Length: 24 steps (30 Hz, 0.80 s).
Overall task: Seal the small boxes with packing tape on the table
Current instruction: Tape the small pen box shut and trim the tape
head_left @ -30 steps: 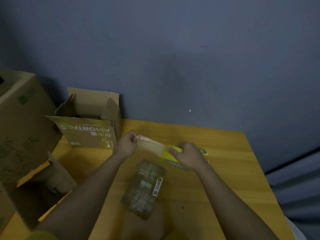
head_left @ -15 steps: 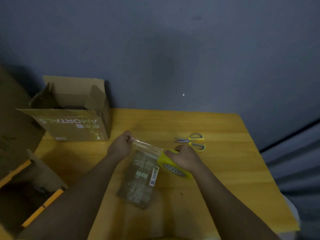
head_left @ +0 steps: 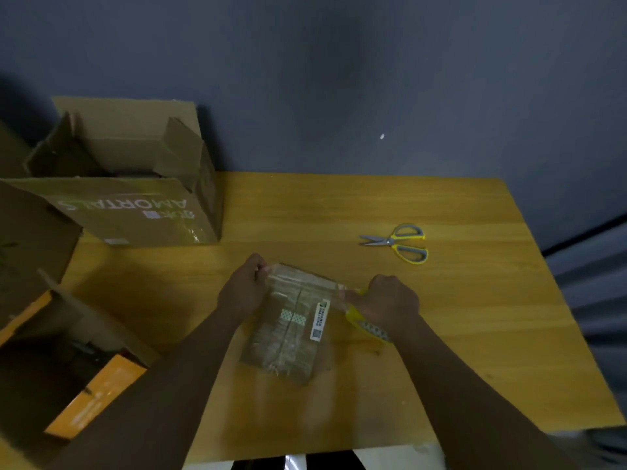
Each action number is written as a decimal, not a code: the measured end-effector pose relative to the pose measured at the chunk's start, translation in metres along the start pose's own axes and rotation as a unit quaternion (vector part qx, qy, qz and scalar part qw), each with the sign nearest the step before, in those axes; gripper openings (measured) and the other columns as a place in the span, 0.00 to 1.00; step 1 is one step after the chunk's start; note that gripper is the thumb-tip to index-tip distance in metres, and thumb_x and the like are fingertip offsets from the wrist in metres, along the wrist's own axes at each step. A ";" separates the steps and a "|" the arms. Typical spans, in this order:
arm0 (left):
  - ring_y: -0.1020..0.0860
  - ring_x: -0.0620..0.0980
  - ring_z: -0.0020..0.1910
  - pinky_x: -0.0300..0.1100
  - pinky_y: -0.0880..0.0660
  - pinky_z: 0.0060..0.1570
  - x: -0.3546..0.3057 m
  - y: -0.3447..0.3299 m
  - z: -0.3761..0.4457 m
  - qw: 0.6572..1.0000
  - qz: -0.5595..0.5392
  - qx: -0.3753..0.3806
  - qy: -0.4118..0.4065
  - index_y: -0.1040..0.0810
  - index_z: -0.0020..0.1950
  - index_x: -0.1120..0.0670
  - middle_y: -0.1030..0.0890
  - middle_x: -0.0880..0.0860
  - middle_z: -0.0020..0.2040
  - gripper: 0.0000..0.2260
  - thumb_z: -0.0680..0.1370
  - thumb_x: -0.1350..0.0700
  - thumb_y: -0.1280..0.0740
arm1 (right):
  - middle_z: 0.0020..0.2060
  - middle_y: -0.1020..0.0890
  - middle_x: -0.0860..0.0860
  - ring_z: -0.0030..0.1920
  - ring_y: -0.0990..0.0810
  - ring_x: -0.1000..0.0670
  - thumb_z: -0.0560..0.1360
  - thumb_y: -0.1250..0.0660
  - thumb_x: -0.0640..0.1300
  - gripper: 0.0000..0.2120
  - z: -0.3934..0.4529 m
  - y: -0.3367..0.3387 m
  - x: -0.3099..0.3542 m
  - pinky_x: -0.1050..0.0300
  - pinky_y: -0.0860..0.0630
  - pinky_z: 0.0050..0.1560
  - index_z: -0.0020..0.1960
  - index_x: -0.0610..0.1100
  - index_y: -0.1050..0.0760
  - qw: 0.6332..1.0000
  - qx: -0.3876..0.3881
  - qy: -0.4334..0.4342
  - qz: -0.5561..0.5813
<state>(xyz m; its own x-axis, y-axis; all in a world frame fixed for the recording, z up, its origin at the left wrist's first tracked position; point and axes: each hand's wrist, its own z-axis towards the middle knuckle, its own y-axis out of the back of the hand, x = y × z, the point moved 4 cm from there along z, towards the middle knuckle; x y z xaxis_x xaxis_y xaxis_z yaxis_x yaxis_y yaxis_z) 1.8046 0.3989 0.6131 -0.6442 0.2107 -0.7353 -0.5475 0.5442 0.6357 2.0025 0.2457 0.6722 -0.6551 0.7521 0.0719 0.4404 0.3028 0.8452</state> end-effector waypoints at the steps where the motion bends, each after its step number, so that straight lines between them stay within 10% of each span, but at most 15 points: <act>1: 0.35 0.52 0.28 0.45 0.42 0.32 0.004 -0.001 0.002 1.000 -0.002 -0.002 0.009 0.35 0.45 0.55 0.34 0.52 0.30 0.10 0.83 0.51 0.44 | 0.40 0.23 0.48 0.48 0.20 0.44 0.73 0.41 0.71 0.30 0.002 -0.001 0.002 0.55 0.27 0.42 0.40 0.42 0.28 1.000 0.000 0.001 -0.003; 24: 0.37 0.49 0.31 0.44 0.42 0.32 0.025 -0.008 0.011 0.997 -0.071 0.018 -0.012 0.36 0.40 0.52 0.36 0.52 0.34 0.11 0.83 0.56 0.43 | 0.34 0.32 0.49 0.42 0.25 0.42 0.70 0.41 0.74 0.30 0.026 -0.029 0.006 0.53 0.31 0.40 0.33 0.46 0.40 1.000 0.010 -0.003 0.027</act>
<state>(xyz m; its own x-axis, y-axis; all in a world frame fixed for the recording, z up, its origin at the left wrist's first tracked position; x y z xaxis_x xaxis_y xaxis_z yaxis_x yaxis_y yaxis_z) 1.7985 0.4084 0.5865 -0.5486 0.1477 -0.8229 -0.6129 0.5984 0.5160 2.0019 0.2565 0.6338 -0.6270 0.7707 0.1140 0.4875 0.2739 0.8290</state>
